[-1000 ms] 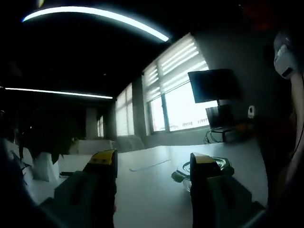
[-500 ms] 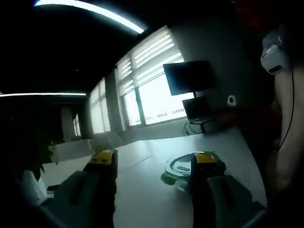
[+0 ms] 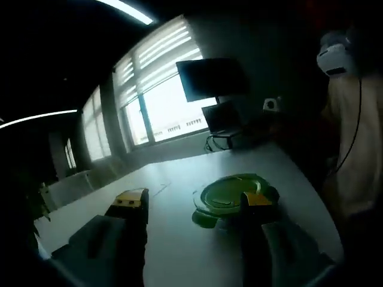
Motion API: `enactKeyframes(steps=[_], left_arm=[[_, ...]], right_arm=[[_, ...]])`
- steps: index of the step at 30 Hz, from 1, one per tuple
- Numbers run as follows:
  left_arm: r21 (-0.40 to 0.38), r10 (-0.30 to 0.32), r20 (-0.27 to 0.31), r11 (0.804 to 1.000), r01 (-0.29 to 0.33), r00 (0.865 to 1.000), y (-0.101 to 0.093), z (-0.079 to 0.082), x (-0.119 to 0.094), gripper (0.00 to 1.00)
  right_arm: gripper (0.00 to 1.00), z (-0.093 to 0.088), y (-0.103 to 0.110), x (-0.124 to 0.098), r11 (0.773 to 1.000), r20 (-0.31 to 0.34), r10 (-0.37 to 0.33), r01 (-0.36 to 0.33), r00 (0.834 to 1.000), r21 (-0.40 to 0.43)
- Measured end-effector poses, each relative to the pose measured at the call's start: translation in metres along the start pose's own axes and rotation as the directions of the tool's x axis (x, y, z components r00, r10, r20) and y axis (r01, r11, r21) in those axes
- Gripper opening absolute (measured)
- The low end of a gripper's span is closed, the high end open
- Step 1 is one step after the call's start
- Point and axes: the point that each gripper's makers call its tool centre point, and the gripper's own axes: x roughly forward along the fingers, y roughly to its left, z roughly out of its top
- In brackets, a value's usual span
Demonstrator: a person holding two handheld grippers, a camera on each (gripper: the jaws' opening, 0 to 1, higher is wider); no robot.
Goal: Pick up the tomato from the tabletop place it into the food storage container close the lid and lock the latches
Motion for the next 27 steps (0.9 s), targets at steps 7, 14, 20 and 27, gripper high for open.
enactKeyframes(steps=[7,14,20,27], left_arm=[[0.025,-0.091,-0.09,0.995,0.094,0.992,-0.001,-0.023,0.023,0.6],[0.027,-0.173,-0.117,0.984,0.177,0.978,-0.009,-0.03,0.042,0.61],[0.033,-0.221,-0.164,0.973,0.229,0.961,-0.015,-0.042,0.045,0.6],[0.043,-0.256,-0.227,0.961,0.272,0.94,-0.01,-0.061,0.054,0.58]], right_arm=[[0.56,-0.008,0.007,0.015,0.999,-0.042,0.051,-0.05,0.998,0.005],[0.56,-0.014,0.016,0.027,0.996,-0.076,0.091,-0.091,0.993,0.008],[0.56,-0.014,0.026,0.036,0.992,-0.091,0.127,-0.127,0.988,0.005],[0.54,-0.024,0.037,0.051,0.984,-0.135,0.18,-0.18,0.974,0.014]])
